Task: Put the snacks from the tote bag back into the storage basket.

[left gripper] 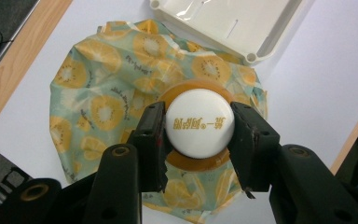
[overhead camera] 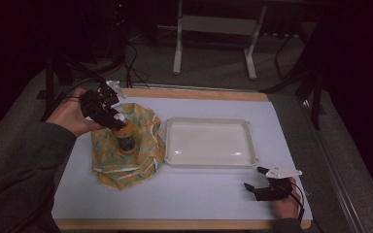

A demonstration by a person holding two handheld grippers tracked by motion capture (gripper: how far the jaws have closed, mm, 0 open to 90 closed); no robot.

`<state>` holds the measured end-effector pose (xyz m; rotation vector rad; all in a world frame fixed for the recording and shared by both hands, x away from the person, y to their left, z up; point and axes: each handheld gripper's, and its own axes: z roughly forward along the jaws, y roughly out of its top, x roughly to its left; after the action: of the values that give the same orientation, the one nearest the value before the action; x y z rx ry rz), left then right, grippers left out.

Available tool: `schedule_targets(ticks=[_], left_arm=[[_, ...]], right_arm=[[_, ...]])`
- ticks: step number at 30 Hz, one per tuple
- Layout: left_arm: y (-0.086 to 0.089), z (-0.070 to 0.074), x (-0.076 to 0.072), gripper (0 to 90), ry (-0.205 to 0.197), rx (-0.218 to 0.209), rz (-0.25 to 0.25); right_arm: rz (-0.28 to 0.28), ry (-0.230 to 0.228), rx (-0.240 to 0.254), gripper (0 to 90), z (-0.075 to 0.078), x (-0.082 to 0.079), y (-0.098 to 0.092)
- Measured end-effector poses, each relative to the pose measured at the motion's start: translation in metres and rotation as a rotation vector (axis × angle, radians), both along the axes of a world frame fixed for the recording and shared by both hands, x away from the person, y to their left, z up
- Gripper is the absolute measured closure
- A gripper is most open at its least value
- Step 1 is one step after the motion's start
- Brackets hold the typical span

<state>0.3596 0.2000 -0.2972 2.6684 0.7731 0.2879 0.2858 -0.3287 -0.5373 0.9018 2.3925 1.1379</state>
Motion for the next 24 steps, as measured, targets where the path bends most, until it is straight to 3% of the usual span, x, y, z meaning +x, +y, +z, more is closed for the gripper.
schedule_targets(ticks=[24], left_arm=[[-0.014,0.032,0.001,58.9,-0.005,0.018,-0.033]], right_arm=[[0.001,0.003,0.001,15.1,0.0,0.001,-0.001]])
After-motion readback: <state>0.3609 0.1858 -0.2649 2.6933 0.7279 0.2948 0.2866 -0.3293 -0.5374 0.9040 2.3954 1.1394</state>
